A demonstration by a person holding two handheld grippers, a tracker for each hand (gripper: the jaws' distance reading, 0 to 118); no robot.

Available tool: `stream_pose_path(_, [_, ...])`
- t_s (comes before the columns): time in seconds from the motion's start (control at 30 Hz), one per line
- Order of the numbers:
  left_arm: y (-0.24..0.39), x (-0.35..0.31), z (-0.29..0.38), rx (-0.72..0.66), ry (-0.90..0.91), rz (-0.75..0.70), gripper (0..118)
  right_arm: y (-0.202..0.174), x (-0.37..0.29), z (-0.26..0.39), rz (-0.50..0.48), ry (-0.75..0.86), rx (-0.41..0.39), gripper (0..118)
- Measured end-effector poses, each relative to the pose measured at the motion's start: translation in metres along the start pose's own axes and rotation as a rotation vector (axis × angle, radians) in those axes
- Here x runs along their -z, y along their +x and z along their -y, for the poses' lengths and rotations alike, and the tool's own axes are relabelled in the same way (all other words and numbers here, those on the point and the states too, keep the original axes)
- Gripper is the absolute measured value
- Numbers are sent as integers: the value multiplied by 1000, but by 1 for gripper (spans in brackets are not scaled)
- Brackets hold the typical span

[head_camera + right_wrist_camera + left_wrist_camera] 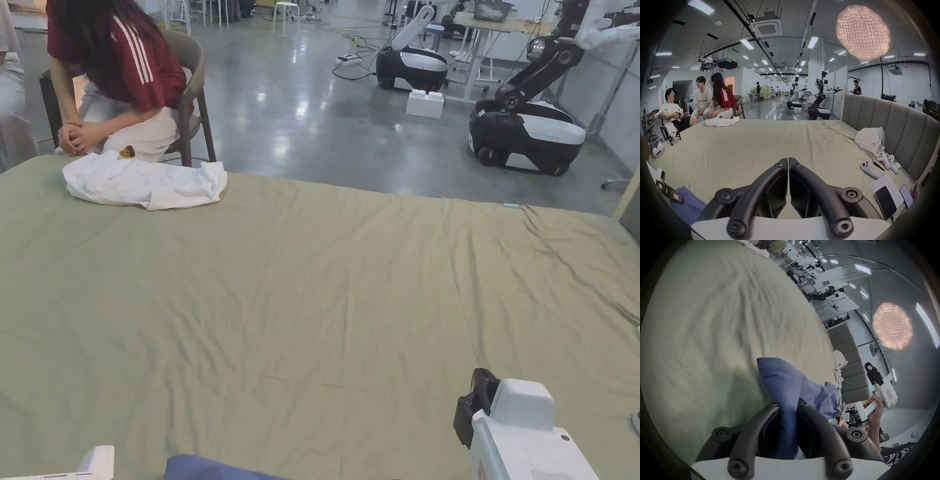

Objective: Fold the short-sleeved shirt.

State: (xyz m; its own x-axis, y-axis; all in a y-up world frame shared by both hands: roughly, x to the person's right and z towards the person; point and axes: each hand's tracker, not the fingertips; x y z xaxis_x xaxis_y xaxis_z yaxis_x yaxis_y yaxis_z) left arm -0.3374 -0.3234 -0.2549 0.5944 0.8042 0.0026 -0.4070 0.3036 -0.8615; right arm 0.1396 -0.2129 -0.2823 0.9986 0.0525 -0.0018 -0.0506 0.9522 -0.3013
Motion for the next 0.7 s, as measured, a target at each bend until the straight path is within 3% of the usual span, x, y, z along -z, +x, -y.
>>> stream_pose_path(0.17, [39,-39,-20,102,65,-128,11,2,-2,-2,0,4,0,0])
stream_pose_path(0.33, [75,-91,-42,174,141,-361,11,1,-3,-4,-10,8,-4,0])
stream_pose_path(0.47, [113,-92,-36,286,136,-595,11,-3,0,-2,-23,8,2,0])
stream_pose_path(0.7, [156,-57,-13,317,99,-572,11,-7,2,0,-36,3,12,0])
